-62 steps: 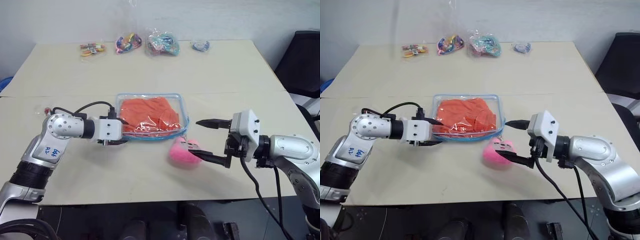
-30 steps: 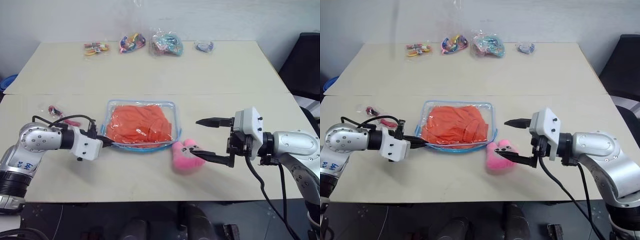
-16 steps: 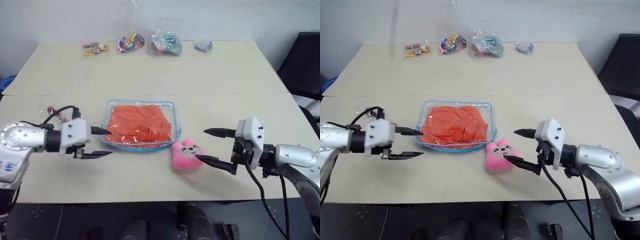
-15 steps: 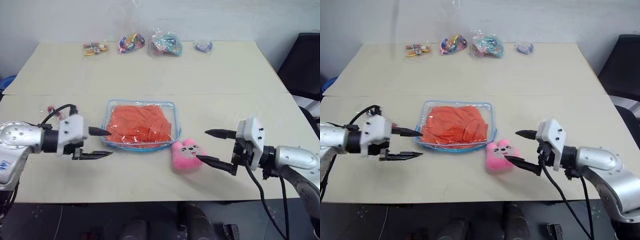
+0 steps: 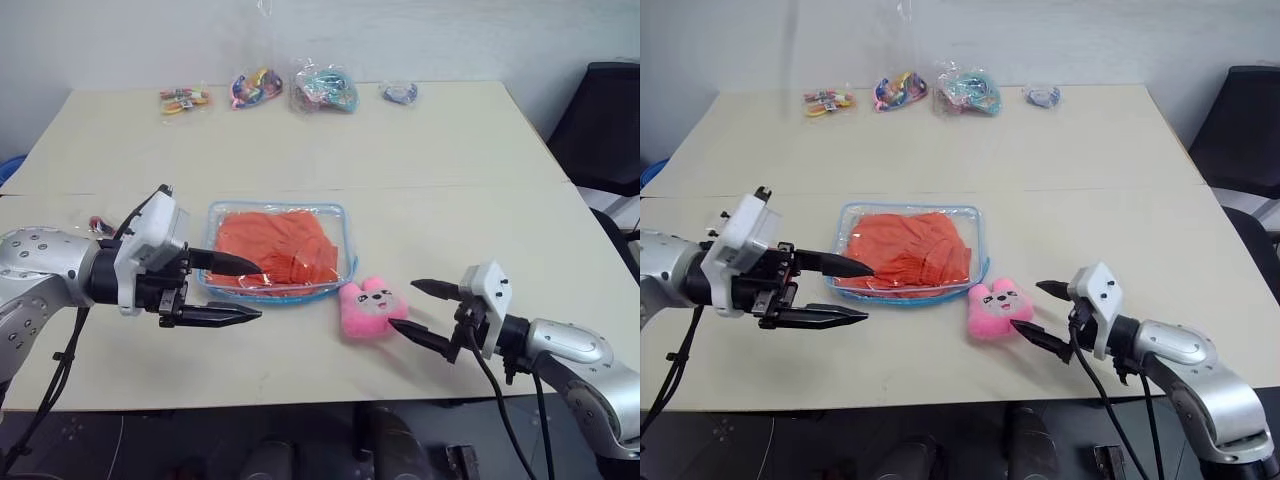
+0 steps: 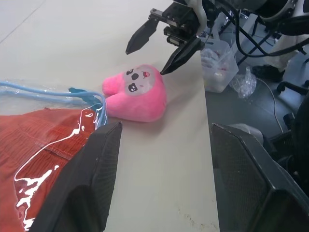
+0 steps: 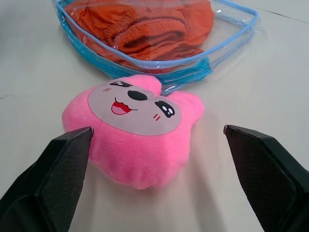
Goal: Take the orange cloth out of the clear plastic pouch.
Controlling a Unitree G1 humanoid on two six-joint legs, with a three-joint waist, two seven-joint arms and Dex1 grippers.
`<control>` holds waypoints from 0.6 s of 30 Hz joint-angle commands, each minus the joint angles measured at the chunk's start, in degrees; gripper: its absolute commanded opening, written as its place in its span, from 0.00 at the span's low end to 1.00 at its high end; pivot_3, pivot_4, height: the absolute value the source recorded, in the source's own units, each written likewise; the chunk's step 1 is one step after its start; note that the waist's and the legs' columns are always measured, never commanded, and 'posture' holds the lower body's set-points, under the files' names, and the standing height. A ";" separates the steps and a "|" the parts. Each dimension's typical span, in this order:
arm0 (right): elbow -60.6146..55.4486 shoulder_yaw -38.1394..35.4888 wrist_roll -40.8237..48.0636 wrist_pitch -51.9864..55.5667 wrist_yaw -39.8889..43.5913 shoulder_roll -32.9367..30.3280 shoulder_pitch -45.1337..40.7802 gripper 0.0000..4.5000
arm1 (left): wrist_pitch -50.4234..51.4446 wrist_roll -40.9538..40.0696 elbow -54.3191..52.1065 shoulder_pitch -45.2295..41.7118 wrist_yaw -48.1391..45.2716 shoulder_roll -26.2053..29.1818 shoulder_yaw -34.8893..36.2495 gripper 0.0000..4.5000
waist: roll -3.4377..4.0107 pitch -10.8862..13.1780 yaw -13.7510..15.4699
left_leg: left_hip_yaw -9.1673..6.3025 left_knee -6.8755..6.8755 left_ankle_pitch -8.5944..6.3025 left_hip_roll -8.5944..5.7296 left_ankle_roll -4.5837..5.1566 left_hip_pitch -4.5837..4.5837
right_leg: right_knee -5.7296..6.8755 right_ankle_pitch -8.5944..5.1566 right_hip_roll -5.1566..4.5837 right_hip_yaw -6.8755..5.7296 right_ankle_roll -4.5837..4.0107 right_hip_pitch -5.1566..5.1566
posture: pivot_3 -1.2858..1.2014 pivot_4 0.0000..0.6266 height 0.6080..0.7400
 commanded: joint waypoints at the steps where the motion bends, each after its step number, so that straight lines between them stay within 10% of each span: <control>1: -0.21 0.92 -0.44 -2.04 0.82 0.72 0.54 0.73 | -0.85 1.31 -0.24 -1.11 0.10 -0.90 0.09 0.70 | 0.00 0.00 0.03 | 0.00 0.01 0.00 0.00 0.00 0.00 | 0.00 0.00 0.00 -0.01 0.00 0.00 | 0.52 0.24 1.00; 10: -0.36 1.62 -0.28 -4.18 3.21 0.54 2.47 0.01 | -1.53 4.22 0.98 -2.20 -0.61 -2.56 -0.31 0.70 | 0.00 0.00 -0.11 | 0.00 0.01 0.00 0.00 0.00 0.00 | 0.00 0.00 -0.01 -0.01 0.00 0.00 | 0.52 0.24 1.00; 18: -1.19 2.17 1.61 -1.76 5.10 -1.05 1.79 0.00 | -1.93 5.67 0.90 -1.61 -1.45 -3.14 -0.22 0.70 | 0.00 0.00 -0.24 | -0.02 0.01 0.00 0.00 0.00 0.00 | 0.00 0.00 -0.01 -0.01 0.00 0.00 | 0.52 0.24 1.00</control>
